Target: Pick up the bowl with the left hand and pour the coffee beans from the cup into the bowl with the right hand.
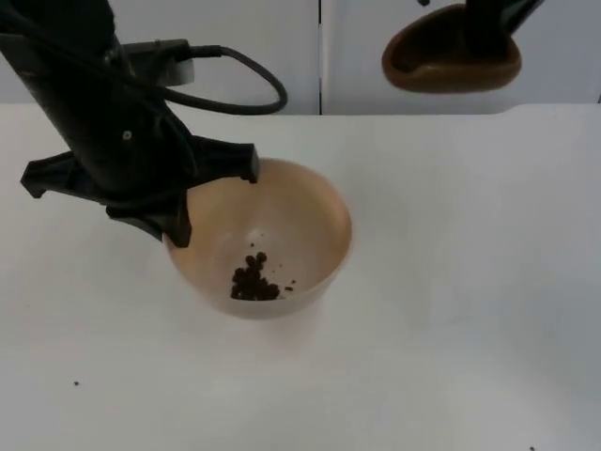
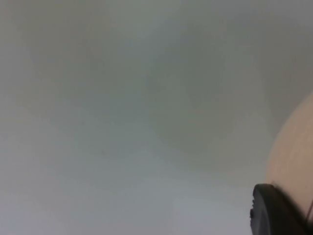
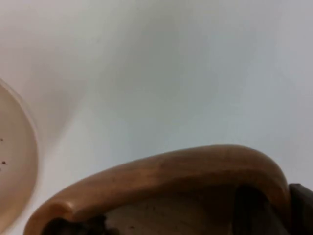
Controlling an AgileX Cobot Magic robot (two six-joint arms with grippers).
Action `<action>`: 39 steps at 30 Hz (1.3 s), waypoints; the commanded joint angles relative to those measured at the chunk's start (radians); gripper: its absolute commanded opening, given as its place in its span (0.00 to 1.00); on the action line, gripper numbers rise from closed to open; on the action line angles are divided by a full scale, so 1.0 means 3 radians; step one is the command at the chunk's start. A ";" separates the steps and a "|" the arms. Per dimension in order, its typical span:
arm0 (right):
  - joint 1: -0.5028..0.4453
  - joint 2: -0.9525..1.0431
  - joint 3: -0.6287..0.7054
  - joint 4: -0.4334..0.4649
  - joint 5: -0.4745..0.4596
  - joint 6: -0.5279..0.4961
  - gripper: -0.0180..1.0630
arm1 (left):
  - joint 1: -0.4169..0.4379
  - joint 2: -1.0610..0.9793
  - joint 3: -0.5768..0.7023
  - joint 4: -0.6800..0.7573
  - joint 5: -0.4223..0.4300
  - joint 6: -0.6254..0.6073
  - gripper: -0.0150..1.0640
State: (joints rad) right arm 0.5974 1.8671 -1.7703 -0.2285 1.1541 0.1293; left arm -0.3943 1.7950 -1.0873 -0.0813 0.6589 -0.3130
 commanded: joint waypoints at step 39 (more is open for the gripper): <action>-0.0261 0.0661 0.1955 -0.0363 -0.1966 0.1178 0.02 | 0.0426 0.0601 -0.0016 -0.0038 -0.0155 0.0058 0.01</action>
State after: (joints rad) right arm 0.5244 2.0630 -1.1890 -0.3309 0.5750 0.4785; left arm -0.2674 1.9665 -1.0888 -0.0932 0.6211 -0.2962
